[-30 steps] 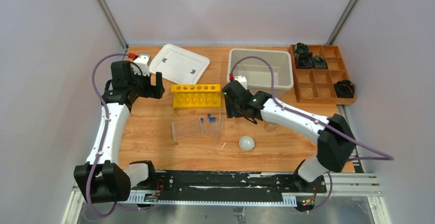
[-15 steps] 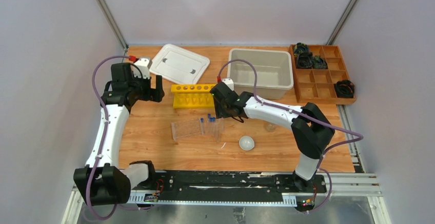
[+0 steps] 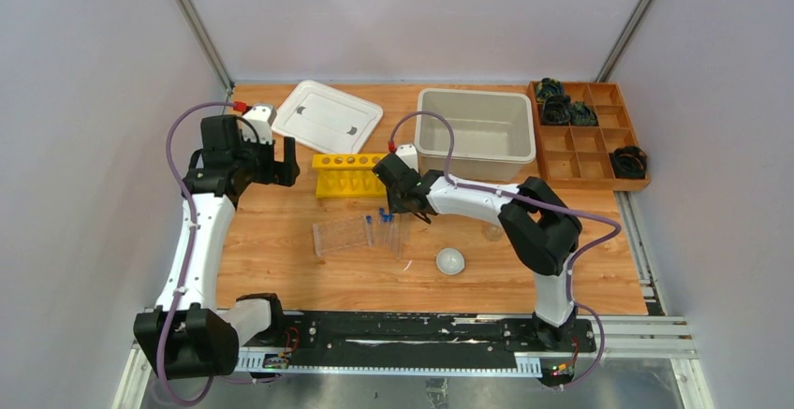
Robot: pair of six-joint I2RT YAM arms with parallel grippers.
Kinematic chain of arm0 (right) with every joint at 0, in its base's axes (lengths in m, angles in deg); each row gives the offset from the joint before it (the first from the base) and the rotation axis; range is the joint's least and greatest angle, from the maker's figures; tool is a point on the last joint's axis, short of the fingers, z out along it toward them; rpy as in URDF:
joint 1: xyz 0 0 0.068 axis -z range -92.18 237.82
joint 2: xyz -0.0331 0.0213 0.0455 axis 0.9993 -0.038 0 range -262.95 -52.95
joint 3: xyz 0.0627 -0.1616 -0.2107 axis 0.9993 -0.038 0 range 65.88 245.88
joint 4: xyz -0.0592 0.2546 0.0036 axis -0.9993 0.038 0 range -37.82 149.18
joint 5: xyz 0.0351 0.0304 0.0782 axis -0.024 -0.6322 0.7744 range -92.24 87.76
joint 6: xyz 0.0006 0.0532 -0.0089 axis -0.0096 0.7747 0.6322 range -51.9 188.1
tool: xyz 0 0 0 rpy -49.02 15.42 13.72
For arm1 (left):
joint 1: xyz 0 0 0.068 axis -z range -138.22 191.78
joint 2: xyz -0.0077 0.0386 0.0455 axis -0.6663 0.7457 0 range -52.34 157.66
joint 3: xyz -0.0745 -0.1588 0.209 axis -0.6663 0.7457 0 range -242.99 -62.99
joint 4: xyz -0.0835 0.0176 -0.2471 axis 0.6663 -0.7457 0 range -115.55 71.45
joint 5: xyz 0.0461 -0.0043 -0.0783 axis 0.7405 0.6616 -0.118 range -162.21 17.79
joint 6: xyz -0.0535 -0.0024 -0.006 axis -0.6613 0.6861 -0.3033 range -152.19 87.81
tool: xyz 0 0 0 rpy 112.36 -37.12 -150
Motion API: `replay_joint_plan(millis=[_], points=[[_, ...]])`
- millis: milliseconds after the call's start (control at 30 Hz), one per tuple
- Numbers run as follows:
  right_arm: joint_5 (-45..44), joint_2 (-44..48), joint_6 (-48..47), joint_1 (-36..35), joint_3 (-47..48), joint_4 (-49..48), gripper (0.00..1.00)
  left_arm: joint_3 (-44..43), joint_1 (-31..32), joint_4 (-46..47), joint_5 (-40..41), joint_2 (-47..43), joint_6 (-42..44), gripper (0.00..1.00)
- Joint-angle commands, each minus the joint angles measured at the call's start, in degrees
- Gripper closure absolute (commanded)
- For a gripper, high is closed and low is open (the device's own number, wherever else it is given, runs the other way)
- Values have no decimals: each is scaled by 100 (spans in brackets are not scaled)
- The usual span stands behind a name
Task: Organize the chemistry lab equipment
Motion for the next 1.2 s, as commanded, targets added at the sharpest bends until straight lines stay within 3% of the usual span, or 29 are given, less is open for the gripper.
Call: replay_joint_plan(millis=[0,367,667,933,1167], points=[[-353,-212,118,-72,107,-188,57,-162,-33,91,-127,-151,-46,0],[-459,-394,314,-74,-163,-389,67,-78,-37,65,-264,-213,-16,0],[-290,-114,459,-74,-327,-490,85,-248,-36,-106,-504,-308,13,0],[78,787,673,-72,-482,-583,100,-894,-35,-407,-1147,-252,-72,0],[211,1846,712,-169,-478,-937,100,-795,-26,-548,-2320,-428,-258,0]])
